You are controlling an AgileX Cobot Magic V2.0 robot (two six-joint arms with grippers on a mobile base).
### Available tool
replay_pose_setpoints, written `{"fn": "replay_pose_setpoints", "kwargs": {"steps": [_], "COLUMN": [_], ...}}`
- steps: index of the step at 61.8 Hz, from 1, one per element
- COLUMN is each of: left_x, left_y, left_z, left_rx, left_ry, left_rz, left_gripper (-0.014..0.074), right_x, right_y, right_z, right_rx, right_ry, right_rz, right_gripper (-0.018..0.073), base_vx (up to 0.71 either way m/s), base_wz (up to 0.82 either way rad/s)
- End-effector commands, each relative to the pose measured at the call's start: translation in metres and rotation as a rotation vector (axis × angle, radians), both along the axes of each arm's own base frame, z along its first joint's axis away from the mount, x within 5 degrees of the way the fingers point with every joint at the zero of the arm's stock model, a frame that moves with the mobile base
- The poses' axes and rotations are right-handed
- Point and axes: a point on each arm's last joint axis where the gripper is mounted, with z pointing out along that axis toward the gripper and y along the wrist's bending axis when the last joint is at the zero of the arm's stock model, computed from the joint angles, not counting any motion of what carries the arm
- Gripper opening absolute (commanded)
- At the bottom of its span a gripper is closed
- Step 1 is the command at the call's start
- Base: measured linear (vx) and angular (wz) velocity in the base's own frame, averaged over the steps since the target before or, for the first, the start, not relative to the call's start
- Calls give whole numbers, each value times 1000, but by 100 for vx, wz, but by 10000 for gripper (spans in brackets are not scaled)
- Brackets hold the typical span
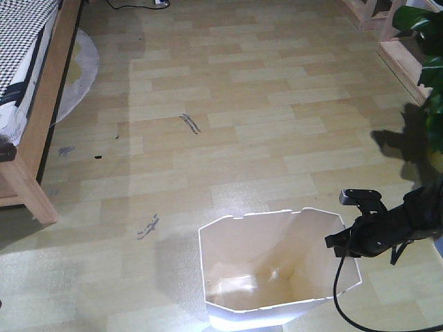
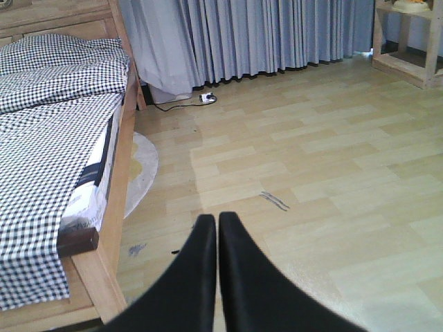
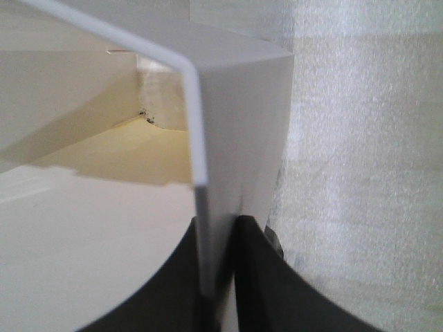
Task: Move trash bin to bedside with robot
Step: 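Carry the bin in the right gripper while the base turns toward the bed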
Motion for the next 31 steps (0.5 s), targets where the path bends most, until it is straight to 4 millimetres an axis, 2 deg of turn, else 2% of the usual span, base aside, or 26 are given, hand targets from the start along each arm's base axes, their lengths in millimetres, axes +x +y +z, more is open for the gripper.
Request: {"fn": "replay_pose_setpoints", "kwargs": {"steps": [1, 31], "left_x": [1, 1], "left_y": [-1, -1], "left_z": [-2, -2], "left_rx": [-12, -12], "left_ry": [-55, -55], "left_rz": [-16, -16], "left_gripper": [-6, -6], "right_x": [12, 12], "right_y": [10, 10], "right_z": [27, 27], "right_rx": [143, 143], "right_ry": [-81, -81], "right_rz": [3, 3], "right_gripper": [-7, -7], "base_vx": [33, 37], "base_wz": [6, 7]}}
